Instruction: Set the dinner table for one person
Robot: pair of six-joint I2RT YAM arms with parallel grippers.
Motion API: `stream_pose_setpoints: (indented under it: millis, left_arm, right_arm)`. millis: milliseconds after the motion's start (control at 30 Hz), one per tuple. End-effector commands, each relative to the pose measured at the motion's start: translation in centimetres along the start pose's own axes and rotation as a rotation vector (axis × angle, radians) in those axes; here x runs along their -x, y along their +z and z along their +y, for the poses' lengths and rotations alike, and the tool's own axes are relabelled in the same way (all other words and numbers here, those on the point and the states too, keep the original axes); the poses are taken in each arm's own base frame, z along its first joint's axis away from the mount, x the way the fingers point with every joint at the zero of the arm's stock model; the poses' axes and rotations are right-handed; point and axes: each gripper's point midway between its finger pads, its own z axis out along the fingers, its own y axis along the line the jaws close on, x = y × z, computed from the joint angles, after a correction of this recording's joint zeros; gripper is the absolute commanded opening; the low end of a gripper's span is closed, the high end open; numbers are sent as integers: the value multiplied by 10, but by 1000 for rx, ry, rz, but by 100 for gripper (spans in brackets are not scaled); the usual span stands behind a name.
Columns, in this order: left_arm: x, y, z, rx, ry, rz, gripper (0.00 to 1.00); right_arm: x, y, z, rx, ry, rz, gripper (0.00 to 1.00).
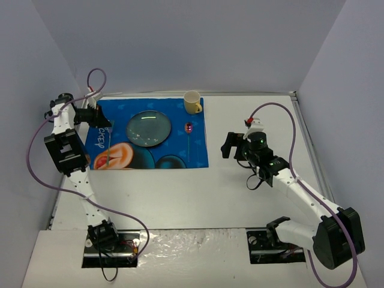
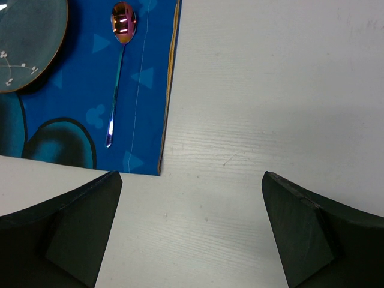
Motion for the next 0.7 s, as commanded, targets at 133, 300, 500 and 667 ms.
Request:
stream_pose_setpoints:
  millis: [133, 300, 500, 667]
  left_arm:
    - [25, -18, 10, 26, 72, -100, 0]
    - [19, -13, 18, 28, 51, -100, 1]
    - [13, -6, 26, 26, 29, -102, 8]
    - [9, -1, 32, 28, 10, -103, 14]
  right_arm:
    - [24, 5, 10, 22, 24, -41, 100]
    - [21, 9, 9, 21, 24, -28, 100]
    - [18, 10, 8, 18, 28, -20, 100]
    - [17, 12, 8, 18, 28, -15, 100]
